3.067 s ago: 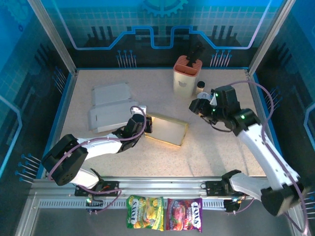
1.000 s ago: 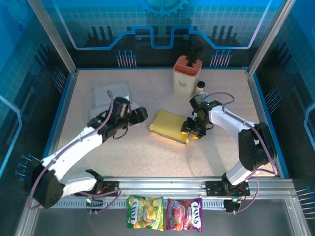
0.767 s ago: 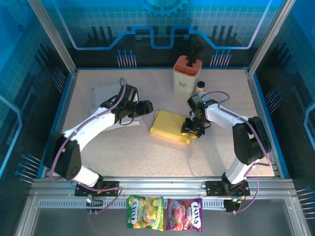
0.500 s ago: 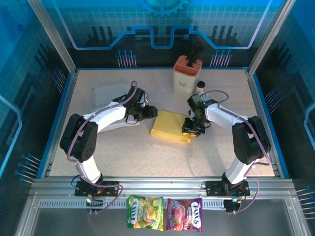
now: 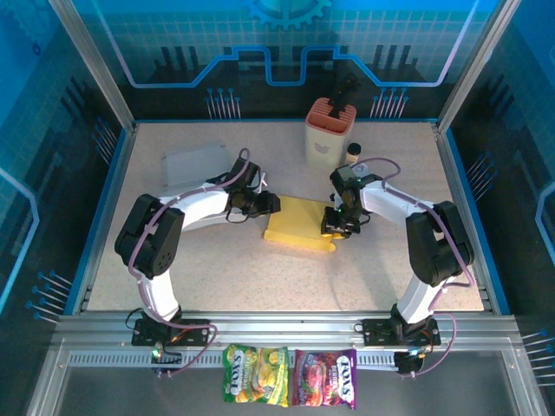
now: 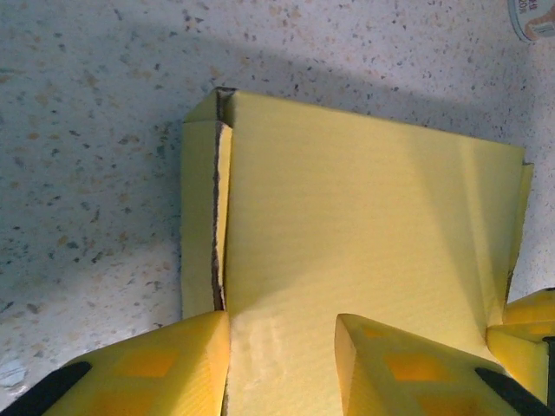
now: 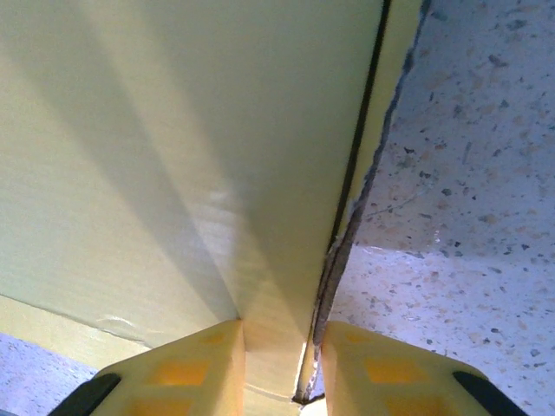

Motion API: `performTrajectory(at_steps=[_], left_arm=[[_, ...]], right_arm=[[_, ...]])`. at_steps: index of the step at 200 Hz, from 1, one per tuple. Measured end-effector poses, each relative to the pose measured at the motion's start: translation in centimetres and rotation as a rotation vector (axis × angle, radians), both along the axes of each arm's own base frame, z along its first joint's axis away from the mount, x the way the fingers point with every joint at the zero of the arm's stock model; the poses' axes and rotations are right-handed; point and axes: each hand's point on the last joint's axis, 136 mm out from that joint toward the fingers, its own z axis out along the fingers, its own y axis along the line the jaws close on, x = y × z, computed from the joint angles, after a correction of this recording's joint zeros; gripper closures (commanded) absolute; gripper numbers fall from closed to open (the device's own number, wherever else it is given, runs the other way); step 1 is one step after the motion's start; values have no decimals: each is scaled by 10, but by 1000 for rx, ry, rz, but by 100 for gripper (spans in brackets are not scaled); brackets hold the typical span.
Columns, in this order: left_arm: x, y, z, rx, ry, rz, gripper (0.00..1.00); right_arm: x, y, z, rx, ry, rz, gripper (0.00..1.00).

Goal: Fold the paper box

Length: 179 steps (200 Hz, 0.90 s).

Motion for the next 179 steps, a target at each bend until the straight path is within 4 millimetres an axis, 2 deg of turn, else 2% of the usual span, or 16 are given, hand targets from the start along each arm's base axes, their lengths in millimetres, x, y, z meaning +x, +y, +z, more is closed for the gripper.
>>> performTrajectory(at_steps=[82, 106, 126, 147, 179], left_arm=[[-3, 1, -6, 48, -34, 16, 78], [-20, 1, -6, 49, -22, 15, 76], [-42, 2, -9, 55, 3, -1, 75], [-56, 4, -10, 51, 13, -9, 73], [-63, 5, -10, 44, 21, -10, 73]], right_arm=[[-1, -1, -1, 0, 14, 14, 79], [-1, -2, -1, -8, 11, 19, 79], [-2, -2, -1, -14, -2, 30, 75], [-6, -2, -3, -14, -15, 38, 73], [-7, -2, -5, -12, -21, 44, 73]])
